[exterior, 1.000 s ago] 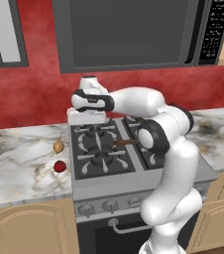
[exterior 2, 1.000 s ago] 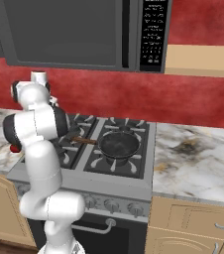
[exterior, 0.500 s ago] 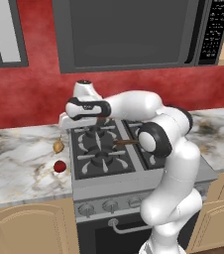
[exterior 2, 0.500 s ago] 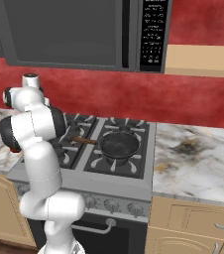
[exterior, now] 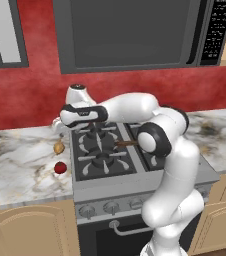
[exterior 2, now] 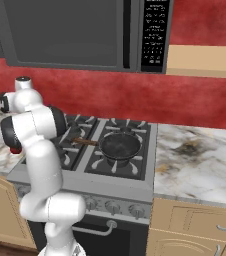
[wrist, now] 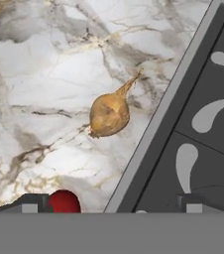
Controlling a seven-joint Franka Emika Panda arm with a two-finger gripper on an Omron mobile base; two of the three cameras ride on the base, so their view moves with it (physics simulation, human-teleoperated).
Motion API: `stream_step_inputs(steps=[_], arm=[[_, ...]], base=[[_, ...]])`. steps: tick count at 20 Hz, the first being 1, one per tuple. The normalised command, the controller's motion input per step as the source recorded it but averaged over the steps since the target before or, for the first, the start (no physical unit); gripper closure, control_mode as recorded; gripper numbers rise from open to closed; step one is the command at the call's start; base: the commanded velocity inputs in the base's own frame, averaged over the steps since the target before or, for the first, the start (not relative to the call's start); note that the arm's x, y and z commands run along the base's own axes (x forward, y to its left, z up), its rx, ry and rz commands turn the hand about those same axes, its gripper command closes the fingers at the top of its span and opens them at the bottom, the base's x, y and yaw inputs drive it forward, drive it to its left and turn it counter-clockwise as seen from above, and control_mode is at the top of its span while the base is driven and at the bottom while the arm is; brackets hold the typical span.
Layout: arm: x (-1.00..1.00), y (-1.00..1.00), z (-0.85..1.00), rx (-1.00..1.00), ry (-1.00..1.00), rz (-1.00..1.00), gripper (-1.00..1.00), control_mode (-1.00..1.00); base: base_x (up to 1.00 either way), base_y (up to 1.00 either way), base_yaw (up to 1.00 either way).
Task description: Place the pan on the front right burner on the stove. Then place the tomato and the onion in the pan and turn on the front right burner.
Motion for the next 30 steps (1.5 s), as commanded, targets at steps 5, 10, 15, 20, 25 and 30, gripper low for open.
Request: stream_step_inputs(steps=[5, 10, 15, 20, 25, 30], arm=[[0.06, 0.15, -0.17, 0.00, 0.00, 0.00, -1.00, -1.00], [0.19, 0.13, -0.25, 0.00, 0.00, 0.00, -1.00, -1.00], [0.21, 0.11, -0.25, 0.00, 0.00, 0.00, -1.00, -1.00], [0.10, 0.07, -0.25, -0.01, 0.00, 0.00, -1.00, -1.00], [0.18, 0.06, -0.24, -0.01, 0.00, 0.00, -1.00, -1.00], [0.22, 0.11, -0.20, 0.00, 0.00, 0.00, -1.00, -1.00]], base=[[0.00, 0.00, 0.00], [0.00, 0.00, 0.00], [0.00, 0.00, 0.00], [0.00, 0.00, 0.00], [0.00, 0.00, 0.00], [0.00, 0.00, 0.00]])
